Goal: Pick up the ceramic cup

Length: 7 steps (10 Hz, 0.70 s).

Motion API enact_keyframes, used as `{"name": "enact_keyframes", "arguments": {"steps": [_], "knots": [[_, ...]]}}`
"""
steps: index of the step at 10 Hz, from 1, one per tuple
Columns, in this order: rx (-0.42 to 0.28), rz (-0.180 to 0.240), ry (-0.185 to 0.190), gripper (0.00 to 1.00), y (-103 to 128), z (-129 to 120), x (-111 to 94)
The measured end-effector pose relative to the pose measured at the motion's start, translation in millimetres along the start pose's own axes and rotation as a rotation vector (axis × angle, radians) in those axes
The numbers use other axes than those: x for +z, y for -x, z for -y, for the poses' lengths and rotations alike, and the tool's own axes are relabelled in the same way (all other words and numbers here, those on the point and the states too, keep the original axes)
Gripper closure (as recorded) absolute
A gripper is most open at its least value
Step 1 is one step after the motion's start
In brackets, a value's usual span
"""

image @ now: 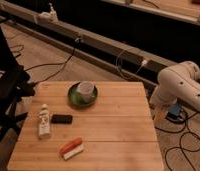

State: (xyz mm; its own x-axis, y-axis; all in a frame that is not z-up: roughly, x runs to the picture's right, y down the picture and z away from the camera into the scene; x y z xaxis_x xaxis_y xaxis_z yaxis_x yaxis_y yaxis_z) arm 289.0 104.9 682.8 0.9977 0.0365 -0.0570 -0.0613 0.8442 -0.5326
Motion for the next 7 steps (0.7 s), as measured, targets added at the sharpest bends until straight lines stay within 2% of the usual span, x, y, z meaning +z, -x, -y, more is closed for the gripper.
{"name": "enact_keyframes", "arguments": {"steps": [2, 4, 7], "knots": [[0.003, 0.038, -0.041, 0.35, 3.9, 12.5, -7.6], [-0.044, 0.147, -0.086, 0.35, 37.5, 28.3, -20.0], [-0.109, 0.244, -0.119, 0.35, 85.6, 48.1, -26.5]]}}
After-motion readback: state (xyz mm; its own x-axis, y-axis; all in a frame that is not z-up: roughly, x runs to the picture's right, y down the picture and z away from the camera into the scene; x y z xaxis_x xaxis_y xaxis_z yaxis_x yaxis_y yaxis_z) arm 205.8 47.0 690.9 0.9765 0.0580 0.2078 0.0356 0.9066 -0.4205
